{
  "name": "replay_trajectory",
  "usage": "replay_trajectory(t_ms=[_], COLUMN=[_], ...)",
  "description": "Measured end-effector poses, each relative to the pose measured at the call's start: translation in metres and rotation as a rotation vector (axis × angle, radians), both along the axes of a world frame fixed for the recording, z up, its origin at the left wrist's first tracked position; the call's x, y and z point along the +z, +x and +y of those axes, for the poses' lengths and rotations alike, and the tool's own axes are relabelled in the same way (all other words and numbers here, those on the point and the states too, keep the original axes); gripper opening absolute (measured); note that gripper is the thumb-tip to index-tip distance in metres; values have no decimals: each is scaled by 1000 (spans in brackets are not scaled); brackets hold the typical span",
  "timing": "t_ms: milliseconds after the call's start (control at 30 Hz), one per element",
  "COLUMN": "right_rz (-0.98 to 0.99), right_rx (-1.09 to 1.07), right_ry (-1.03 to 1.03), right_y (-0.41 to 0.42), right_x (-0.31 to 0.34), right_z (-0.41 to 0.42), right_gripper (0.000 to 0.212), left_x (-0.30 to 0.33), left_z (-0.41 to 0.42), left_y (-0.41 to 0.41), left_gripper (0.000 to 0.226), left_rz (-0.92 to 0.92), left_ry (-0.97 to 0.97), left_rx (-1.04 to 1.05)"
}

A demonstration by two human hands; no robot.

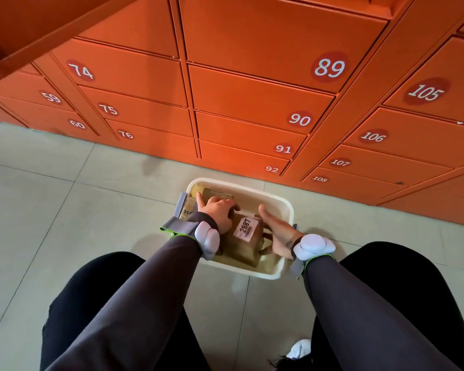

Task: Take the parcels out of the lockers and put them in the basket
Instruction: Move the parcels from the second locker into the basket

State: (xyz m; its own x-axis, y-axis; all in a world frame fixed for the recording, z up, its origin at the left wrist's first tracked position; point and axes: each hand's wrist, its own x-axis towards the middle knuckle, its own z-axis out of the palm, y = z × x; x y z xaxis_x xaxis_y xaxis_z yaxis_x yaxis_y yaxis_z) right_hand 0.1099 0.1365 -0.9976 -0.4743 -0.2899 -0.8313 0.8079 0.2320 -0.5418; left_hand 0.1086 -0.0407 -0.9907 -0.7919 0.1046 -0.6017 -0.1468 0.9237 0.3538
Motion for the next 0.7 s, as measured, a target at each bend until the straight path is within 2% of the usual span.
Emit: replay_trajectory(t_ms=[67,133,200,267,433,600,700], right_rz=[-30,121,278,364,383,346,352], right_rx=[44,315,515,600,684,690,664], right_ry=[61,236,353,406,442,431,424], right_y=[-2,1,3,7,16,19,15], right_x=[-5,-7,-10,-14,-18,-22,-19], right_z=[-2,-3,-5,-9,-20,-25,-27], right_gripper=[42,25,29,42,54,45,48], left_x=[-3,-7,-10,-12,-15,-13,-11], left_z=[5,12,17,16,6,2,2], left_y=[4,8,10,12,15,18,18], left_gripper=[48,49,50,49,47,40,39], left_rz=[6,30,56,83,137,129,154], left_ry=[-37,-54,-60,-70,-108,-127,-118], left_rx=[-57,-110,-142,-150,-162,-197,-176])
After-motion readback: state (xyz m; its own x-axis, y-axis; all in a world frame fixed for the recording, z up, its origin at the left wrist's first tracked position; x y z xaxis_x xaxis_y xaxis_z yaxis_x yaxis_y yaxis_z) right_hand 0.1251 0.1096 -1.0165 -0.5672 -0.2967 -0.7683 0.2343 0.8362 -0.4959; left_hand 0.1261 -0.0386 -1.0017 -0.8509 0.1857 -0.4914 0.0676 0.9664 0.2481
